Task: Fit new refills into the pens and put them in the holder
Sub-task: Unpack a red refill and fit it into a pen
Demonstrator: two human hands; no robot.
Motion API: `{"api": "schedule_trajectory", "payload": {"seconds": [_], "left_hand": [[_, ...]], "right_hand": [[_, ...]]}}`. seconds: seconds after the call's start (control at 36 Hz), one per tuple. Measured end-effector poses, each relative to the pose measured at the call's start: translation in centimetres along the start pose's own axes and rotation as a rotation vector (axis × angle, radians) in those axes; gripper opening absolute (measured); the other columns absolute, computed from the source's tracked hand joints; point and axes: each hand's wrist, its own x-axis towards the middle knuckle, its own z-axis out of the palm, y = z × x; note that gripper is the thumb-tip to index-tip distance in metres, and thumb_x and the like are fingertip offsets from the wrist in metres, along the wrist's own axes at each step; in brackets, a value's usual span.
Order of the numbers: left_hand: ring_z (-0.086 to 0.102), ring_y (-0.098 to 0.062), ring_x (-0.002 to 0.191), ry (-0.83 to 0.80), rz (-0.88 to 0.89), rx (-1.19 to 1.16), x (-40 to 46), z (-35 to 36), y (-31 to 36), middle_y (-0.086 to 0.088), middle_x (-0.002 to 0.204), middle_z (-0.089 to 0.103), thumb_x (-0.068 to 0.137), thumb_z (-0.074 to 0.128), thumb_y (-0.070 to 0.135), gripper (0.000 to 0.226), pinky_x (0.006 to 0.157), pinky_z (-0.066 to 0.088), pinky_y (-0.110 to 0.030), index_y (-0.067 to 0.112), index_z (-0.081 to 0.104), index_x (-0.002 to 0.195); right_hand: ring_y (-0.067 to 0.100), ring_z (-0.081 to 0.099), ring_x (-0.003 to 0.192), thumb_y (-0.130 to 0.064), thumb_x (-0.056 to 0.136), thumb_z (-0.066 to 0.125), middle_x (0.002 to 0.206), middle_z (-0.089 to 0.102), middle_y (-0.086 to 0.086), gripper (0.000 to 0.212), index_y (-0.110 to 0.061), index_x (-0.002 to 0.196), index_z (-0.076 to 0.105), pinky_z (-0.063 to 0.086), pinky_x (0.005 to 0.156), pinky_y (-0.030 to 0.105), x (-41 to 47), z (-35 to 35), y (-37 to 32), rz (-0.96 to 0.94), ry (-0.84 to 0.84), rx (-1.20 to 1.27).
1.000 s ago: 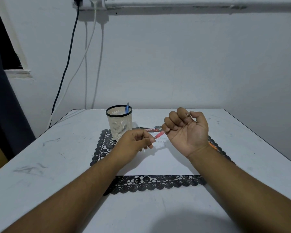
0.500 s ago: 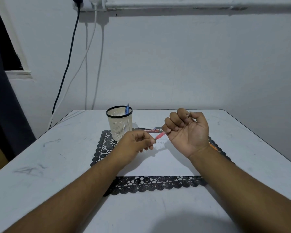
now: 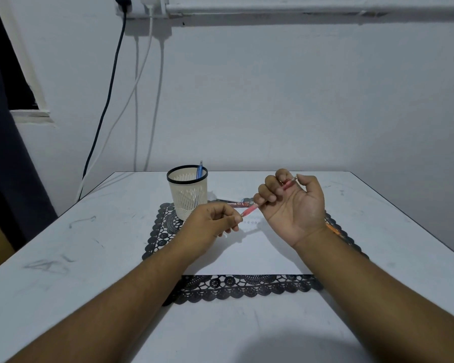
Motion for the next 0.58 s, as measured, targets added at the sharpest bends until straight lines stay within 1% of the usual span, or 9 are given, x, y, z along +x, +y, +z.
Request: {"api": "schedule_trajectory", "payload": {"seconds": [0.06,0.11,0.14,0.19,0.28,0.33,0.44,0.5,0.58], "left_hand": [[0.056,-0.011,0.067,0.023,0.0,-0.003,0.06,-0.08,-0.02,0.0,0.074,0.07,0.094,0.072,0.014,0.01,0.067,0.044,-0.027,0.013,0.071,0.084],[0.056,-0.012,0.067,0.044,-0.002,-0.006,0.11,-0.13,-0.04,0.0,0.073,0.071,0.093,0.073,0.015,0.008,0.067,0.043,-0.028,0.014,0.072,0.086],[0.056,-0.012,0.067,0.054,-0.004,-0.004,0.16,-0.16,-0.08,0.0,0.073,0.071,0.093,0.073,0.015,0.007,0.067,0.043,-0.029,0.013,0.072,0.087],[0.056,-0.011,0.067,0.064,-0.008,0.005,0.21,-0.17,-0.15,0.0,0.073,0.071,0.092,0.074,0.013,0.005,0.066,0.043,-0.027,0.012,0.072,0.087],[0.056,-0.012,0.066,0.048,-0.009,0.028,0.23,-0.06,-0.24,-0.001,0.073,0.07,0.092,0.074,0.011,0.008,0.063,0.044,-0.021,0.013,0.072,0.085],[0.056,-0.012,0.067,0.036,-0.002,0.047,0.24,0.04,-0.31,-0.001,0.073,0.07,0.091,0.074,0.01,0.009,0.062,0.045,-0.019,0.014,0.072,0.083],[0.056,-0.013,0.067,0.022,0.01,0.062,0.21,0.13,-0.31,-0.003,0.074,0.07,0.091,0.075,0.008,0.007,0.061,0.045,-0.018,0.009,0.071,0.084],[0.056,-0.013,0.067,0.02,0.013,0.066,0.18,0.16,-0.25,-0.003,0.073,0.07,0.09,0.075,0.008,0.008,0.061,0.045,-0.018,0.009,0.072,0.084],[0.056,-0.013,0.067,0.017,0.012,0.058,0.19,0.23,-0.14,-0.003,0.074,0.07,0.09,0.075,0.008,0.007,0.061,0.045,-0.018,0.01,0.072,0.084]], "right_hand": [[0.022,0.044,0.063,-0.036,0.084,0.044,0.071,0.046,0.004,0.022,-0.015,0.08,0.05,0.043,0.07,0.036,0.24,-0.11,0.17,0.003,0.045,0.005],[0.024,0.052,0.069,-0.038,0.086,0.047,0.076,0.052,0.006,0.024,-0.015,0.081,0.051,0.049,0.078,0.04,0.39,-0.29,0.35,0.012,0.072,0.001],[0.025,0.053,0.07,-0.039,0.087,0.047,0.076,0.053,0.007,0.026,-0.014,0.08,0.051,0.05,0.081,0.041,0.4,-0.33,0.42,0.018,0.079,0.003],[0.024,0.049,0.067,-0.04,0.087,0.046,0.074,0.048,0.006,0.029,-0.014,0.076,0.05,0.048,0.082,0.041,0.33,-0.29,0.53,0.03,0.083,0.012],[0.021,0.037,0.063,-0.04,0.087,0.044,0.071,0.036,0.003,0.03,-0.016,0.071,0.044,0.039,0.073,0.036,0.15,0.02,0.58,0.041,0.065,0.03],[0.02,0.033,0.062,-0.041,0.086,0.043,0.07,0.033,0.002,0.029,-0.016,0.07,0.041,0.035,0.07,0.035,0.04,0.18,0.6,0.039,0.055,0.026],[0.019,0.028,0.061,-0.036,0.085,0.041,0.067,0.028,0.001,0.027,-0.018,0.066,0.036,0.033,0.064,0.034,-0.09,0.39,0.48,0.032,0.043,-0.001],[0.019,0.026,0.061,-0.034,0.085,0.04,0.066,0.026,0.001,0.026,-0.018,0.065,0.035,0.031,0.064,0.034,-0.1,0.41,0.37,0.027,0.042,-0.013],[0.019,0.025,0.062,-0.036,0.086,0.04,0.067,0.025,0.001,0.027,-0.019,0.067,0.034,0.03,0.064,0.034,-0.16,0.4,0.45,0.019,0.033,-0.002]]}}
